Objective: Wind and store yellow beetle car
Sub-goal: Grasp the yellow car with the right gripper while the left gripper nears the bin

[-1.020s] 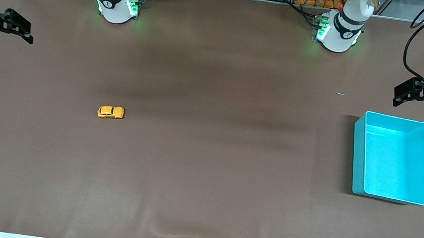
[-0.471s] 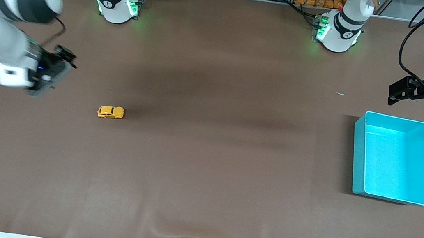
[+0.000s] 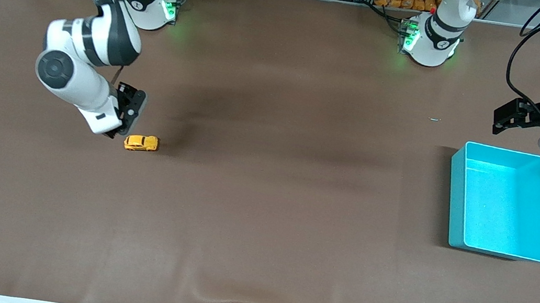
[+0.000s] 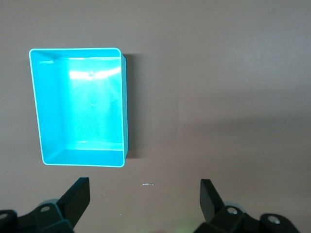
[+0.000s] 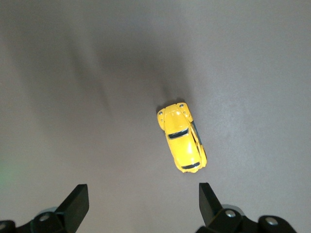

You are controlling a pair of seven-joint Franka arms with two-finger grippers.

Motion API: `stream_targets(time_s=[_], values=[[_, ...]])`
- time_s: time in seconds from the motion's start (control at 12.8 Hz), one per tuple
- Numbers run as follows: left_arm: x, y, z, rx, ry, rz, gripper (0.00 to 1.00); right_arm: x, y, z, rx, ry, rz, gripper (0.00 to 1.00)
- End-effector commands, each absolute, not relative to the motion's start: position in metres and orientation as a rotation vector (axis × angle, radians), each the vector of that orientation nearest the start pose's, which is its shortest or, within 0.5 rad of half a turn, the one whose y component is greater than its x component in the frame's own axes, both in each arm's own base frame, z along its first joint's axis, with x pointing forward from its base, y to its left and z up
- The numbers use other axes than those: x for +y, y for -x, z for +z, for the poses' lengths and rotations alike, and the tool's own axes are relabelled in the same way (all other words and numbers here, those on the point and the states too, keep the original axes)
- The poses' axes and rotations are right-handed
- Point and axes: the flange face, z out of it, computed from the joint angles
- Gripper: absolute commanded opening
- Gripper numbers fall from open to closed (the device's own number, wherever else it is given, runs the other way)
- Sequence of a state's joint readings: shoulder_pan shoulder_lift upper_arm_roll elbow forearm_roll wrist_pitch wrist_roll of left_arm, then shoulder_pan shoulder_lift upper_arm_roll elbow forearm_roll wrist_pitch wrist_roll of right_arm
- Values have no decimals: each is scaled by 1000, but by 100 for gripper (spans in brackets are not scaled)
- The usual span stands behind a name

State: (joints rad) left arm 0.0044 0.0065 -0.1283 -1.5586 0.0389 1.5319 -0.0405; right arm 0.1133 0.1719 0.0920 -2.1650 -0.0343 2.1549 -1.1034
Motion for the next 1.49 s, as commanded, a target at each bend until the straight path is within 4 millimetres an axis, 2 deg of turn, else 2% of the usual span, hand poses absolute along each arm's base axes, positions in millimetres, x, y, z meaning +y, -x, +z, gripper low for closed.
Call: stream_targets(time_s=[0.0, 0.39, 0.63, 0.86, 1.02, 1.25, 1.41], values=[[-64, -545, 626, 118, 3108, 49, 100, 121, -533, 286, -2045, 2345, 270, 100], [-64, -545, 625, 118, 3108, 51, 100, 134, -541, 243, -2275, 2190, 255, 100], [-64, -546, 624, 118, 3110, 54, 100, 128, -542, 220, -2272, 2170, 259, 100], [-64, -546, 624, 118, 3108, 56, 100, 120, -543, 210, -2257, 2178, 255, 97], [-64, -547, 621, 118, 3108, 63, 100, 119, -540, 201, -2247, 2167, 283, 83], [-68, -549, 622, 134, 3098, 52, 100, 117, -540, 196, -2239, 2169, 288, 75], [-84, -548, 625, 177, 3097, 29, 100, 115, -540, 192, -2234, 2166, 294, 64]])
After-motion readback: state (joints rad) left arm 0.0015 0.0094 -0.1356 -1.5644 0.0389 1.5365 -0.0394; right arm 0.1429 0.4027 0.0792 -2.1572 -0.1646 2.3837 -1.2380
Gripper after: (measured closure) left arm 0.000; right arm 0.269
